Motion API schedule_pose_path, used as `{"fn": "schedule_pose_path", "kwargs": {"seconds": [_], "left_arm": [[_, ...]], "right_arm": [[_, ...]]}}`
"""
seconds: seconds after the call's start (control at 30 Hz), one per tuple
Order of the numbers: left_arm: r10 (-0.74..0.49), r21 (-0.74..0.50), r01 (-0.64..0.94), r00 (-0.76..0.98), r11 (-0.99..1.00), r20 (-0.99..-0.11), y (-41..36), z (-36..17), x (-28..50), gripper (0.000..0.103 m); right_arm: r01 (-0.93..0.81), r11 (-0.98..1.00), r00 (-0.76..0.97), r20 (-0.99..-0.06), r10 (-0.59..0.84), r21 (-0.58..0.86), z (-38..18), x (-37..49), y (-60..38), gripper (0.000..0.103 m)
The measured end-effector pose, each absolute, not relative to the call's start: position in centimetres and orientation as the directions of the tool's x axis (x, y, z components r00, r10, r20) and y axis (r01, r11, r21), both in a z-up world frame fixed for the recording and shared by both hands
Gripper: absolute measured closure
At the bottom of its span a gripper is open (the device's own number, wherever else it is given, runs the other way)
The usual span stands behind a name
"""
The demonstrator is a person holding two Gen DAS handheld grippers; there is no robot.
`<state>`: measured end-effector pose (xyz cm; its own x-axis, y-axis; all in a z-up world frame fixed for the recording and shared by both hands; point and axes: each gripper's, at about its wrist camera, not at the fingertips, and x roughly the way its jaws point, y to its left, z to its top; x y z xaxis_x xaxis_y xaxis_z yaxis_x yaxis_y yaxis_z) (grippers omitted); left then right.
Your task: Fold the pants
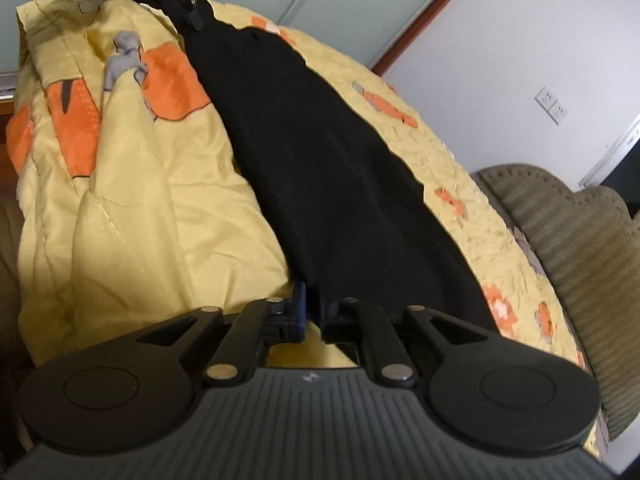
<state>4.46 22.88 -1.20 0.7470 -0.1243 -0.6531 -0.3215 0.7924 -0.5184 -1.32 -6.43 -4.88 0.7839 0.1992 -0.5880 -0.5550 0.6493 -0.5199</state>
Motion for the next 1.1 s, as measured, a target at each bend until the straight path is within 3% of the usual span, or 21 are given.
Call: {"fn": "schedule_pose_path", "kwargs": {"seconds": [0.1,0.23,0.4,0.47,0.53,0.6,0.73,1.0,1.03,1.1], "left_arm": [[-0.065,-0.455,-0.341,0.738,0.823,-0.672,22.3,0.3,4.3,0.089],[0.118,-0.32,-0.426,0.736,0.847,-0.666,21.7,1.9,3.8,0.089],[-0.054,-0.329,-0.219,0.756,0.919,-0.652,17.1,3.8,7.6,0.088],[-0.152,-0.309,-0.076,0.746,0.948,-0.649,13.4,4.1,9.1,0.079],[-0.234,-0.293,0.044,0.72,0.955,-0.653,9.6,3.9,10.3,0.048],[-0.293,-0.278,0.138,0.699,0.95,-0.652,6.0,3.1,10.9,0.032],[-0.285,-0.154,0.248,0.687,0.957,-0.669,0.0,1.1,11.0,0.032],[-0.221,-0.01,0.292,0.701,0.956,-0.678,-3.0,-1.8,10.0,0.032],[-0.213,0.007,0.296,0.704,0.955,-0.678,-3.2,-1.9,9.8,0.032],[-0.203,0.027,0.299,0.706,0.954,-0.678,-3.4,-2.2,9.5,0.032]], "right_arm": [[-0.576,0.728,0.756,-0.582,0.3,-0.372,-2.0,-0.9,-9.0,0.088],[-0.525,0.833,0.768,-0.52,0.373,-0.178,1.9,2.3,-14.2,0.081],[-0.465,0.881,0.77,-0.529,0.356,-0.085,2.6,10.9,-17.4,0.08],[-0.496,0.868,0.726,-0.542,0.423,0.013,1.9,14.9,-18.0,0.08],[-0.534,0.835,0.641,-0.581,0.503,0.134,0.7,19.0,-18.6,0.08],[-0.547,0.819,0.604,-0.595,0.53,0.174,-0.2,21.9,-18.4,0.078],[-0.591,0.761,0.523,-0.592,0.613,0.266,-1.3,25.3,-17.9,0.078],[-0.598,0.695,0.397,-0.606,0.689,0.398,-3.3,29.5,-17.3,0.078],[-0.606,0.679,0.38,-0.6,0.704,0.414,-3.5,29.6,-17.3,0.08],[-0.619,0.662,0.358,-0.599,0.716,0.422,-3.7,29.7,-17.0,0.095]]}}
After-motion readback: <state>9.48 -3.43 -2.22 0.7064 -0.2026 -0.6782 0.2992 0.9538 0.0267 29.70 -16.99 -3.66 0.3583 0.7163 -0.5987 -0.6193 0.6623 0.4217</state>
